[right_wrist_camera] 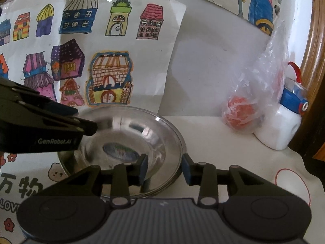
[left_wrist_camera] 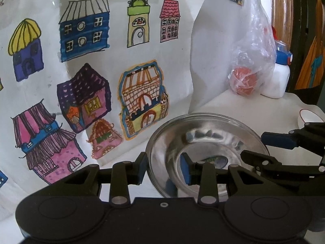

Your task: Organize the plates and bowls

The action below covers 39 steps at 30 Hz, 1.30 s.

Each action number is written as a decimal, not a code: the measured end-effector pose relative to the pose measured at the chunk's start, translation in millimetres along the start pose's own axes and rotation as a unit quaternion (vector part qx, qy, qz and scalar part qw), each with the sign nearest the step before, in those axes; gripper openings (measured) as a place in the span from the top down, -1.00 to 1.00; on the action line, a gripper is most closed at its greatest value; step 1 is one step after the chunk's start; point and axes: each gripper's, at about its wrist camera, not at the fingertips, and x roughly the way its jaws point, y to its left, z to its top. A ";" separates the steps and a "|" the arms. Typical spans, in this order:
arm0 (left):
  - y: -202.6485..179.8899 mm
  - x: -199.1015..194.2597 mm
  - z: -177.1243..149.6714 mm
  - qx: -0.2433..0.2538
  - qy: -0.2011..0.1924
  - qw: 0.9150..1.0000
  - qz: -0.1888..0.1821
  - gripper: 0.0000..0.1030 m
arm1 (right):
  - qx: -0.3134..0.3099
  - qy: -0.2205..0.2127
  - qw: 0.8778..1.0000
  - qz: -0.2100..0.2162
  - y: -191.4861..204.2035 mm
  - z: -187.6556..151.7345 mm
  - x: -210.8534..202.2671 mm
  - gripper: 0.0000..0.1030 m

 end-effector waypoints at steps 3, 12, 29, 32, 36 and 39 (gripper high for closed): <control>4.2 -2.7 -0.9 -0.011 -0.001 1.000 -0.005 0.23 | 0.001 -0.001 1.000 0.003 -0.5 -0.1 -1.4 0.20; 12.0 -25.5 -1.0 -0.037 -0.027 0.999 -0.014 -0.21 | 0.026 -0.024 0.999 0.000 -7.6 0.9 -24.3 -0.34; 33.1 -157.8 -12.5 -0.077 -0.117 0.990 -0.025 -0.97 | 0.079 -0.130 0.988 0.005 -11.7 4.5 -159.0 -0.99; 35.4 -187.7 -22.2 -0.075 -0.128 0.989 -0.028 -0.98 | 0.084 -0.140 0.986 0.015 -3.5 -1.8 -185.6 -0.99; 32.5 -220.1 -40.9 -0.066 -0.131 0.989 -0.030 -0.98 | 0.082 -0.150 0.985 0.028 9.9 -15.1 -218.3 -0.99; 30.7 -243.6 -61.3 -0.058 -0.131 0.989 -0.033 -0.98 | 0.078 -0.150 0.985 0.041 19.9 -29.6 -240.1 -0.99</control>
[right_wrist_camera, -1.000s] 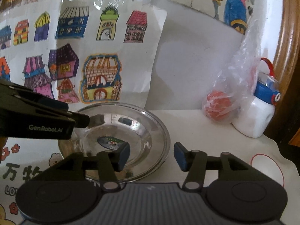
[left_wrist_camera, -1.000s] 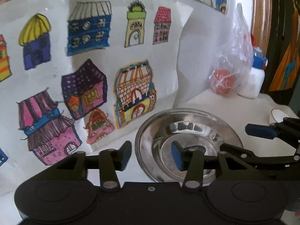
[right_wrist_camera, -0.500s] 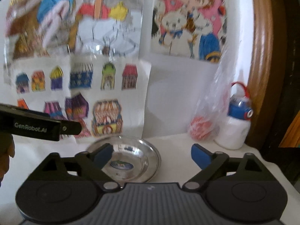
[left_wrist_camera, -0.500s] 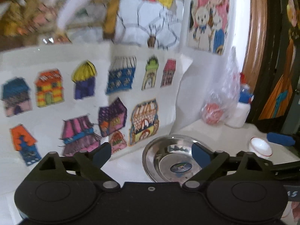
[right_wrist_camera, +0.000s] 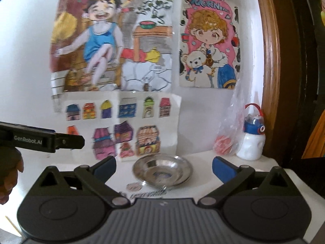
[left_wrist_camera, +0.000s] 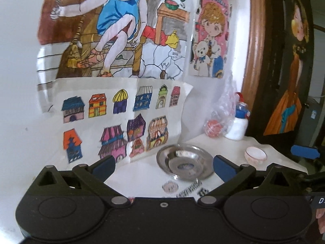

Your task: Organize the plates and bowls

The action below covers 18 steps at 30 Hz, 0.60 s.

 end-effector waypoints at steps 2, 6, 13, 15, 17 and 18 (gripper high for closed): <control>-2.3 -16.1 -11.1 0.009 0.004 1.000 0.000 -0.98 | 0.001 0.002 1.000 0.008 5.3 -7.6 -13.4 -0.99; -5.6 -35.0 -36.6 0.028 0.022 0.999 0.003 -0.98 | 0.008 0.014 1.000 0.023 14.1 -26.9 -37.2 -0.99; 2.3 -47.1 -81.6 0.007 0.072 0.997 0.007 -0.98 | 0.030 0.042 0.998 0.039 26.1 -60.7 -54.6 -0.99; 6.4 -46.0 -92.8 -0.008 0.084 0.996 0.006 -0.98 | 0.040 0.051 0.997 0.043 28.2 -70.3 -54.0 -0.99; 9.3 -42.9 -102.8 -0.019 0.097 0.995 0.006 -0.98 | 0.050 0.060 0.996 0.043 29.9 -79.5 -51.6 -0.99; 10.0 -41.1 -107.5 -0.022 0.105 0.994 0.005 -0.98 | 0.058 0.069 0.995 0.041 30.7 -83.9 -48.9 -0.99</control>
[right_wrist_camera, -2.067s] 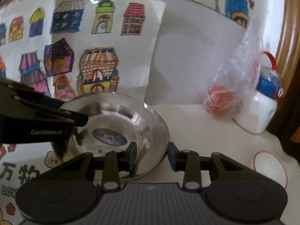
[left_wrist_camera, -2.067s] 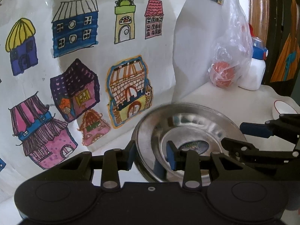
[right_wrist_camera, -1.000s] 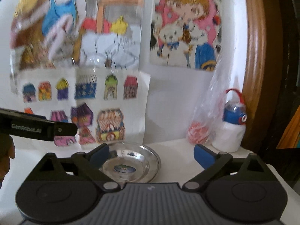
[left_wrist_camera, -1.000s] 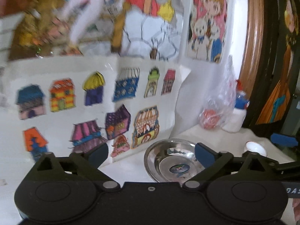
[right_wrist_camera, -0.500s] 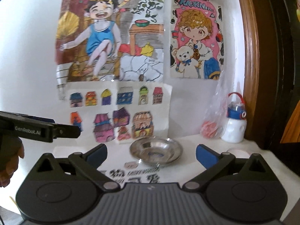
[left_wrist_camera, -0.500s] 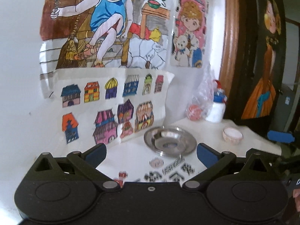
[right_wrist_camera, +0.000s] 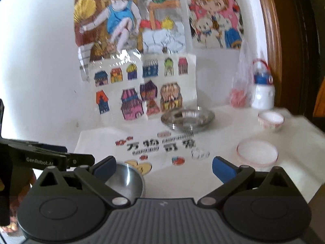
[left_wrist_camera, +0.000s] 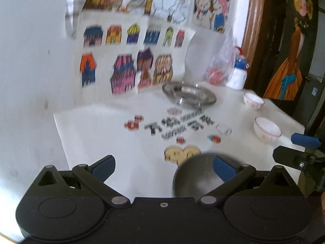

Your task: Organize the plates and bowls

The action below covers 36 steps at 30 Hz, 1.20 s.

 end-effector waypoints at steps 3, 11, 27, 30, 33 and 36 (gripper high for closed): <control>1.1 5.4 -9.0 -0.009 0.015 1.000 -0.005 -0.93 | 0.022 0.028 0.999 0.006 -1.1 -9.2 9.5 -0.88; -3.8 10.0 -19.9 -0.019 0.039 0.999 -0.022 -0.63 | 0.053 0.071 0.996 0.034 1.4 -20.3 19.8 -0.42; -13.6 6.5 -27.8 -0.055 0.061 0.995 -0.059 0.25 | 0.097 0.098 0.990 0.035 4.7 -26.6 15.9 0.59; -16.4 4.5 -28.8 -0.056 0.066 0.994 -0.062 0.25 | 0.102 0.101 0.989 0.032 3.3 -27.2 11.9 0.59; -21.1 1.8 -30.6 -0.054 0.071 0.994 -0.065 0.25 | 0.106 0.106 0.988 0.028 2.0 -27.8 5.3 0.59; -25.9 -1.8 -32.3 -0.050 0.076 0.993 -0.070 0.25 | 0.106 0.110 0.988 0.022 1.4 -29.5 -1.7 0.59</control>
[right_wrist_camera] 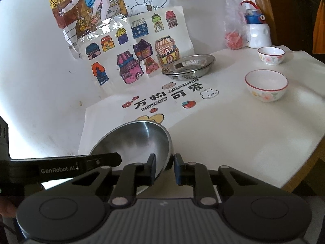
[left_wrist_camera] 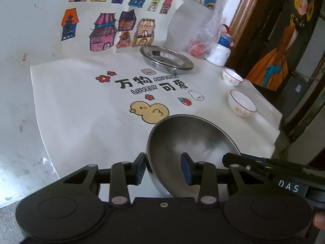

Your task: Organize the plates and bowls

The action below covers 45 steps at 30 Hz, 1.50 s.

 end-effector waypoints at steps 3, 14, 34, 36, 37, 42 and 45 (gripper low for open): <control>-4.0 -1.6 -3.1 0.003 0.006 1.000 -0.002 0.24 | 0.000 0.002 1.000 -0.003 -1.0 -2.8 -5.7 0.59; 5.8 -7.8 -1.4 -0.003 -0.018 0.999 0.032 -0.36 | 0.021 -0.024 0.999 -0.012 -16.1 -2.8 -10.7 0.15; -40.1 44.9 96.0 0.037 -0.033 0.998 0.031 -0.98 | 0.081 -0.146 0.977 -0.130 -113.1 39.1 -21.8 -0.89; -53.2 59.6 108.8 0.049 -0.020 0.998 0.021 -0.98 | 0.088 -0.148 0.975 -0.143 -127.6 44.6 -14.6 -0.89; -60.4 67.7 115.0 0.055 -0.014 0.998 0.018 -0.98 | 0.092 -0.148 0.973 -0.149 -134.1 46.9 -11.0 -0.89; -97.6 111.6 138.3 0.096 0.022 0.995 0.014 -0.98 | 0.101 -0.145 0.971 -0.163 -162.1 56.3 9.5 -0.89; -116.7 136.7 145.1 0.125 0.036 0.991 0.017 -0.98 | 0.094 -0.140 0.971 -0.171 -170.4 60.4 20.1 -0.89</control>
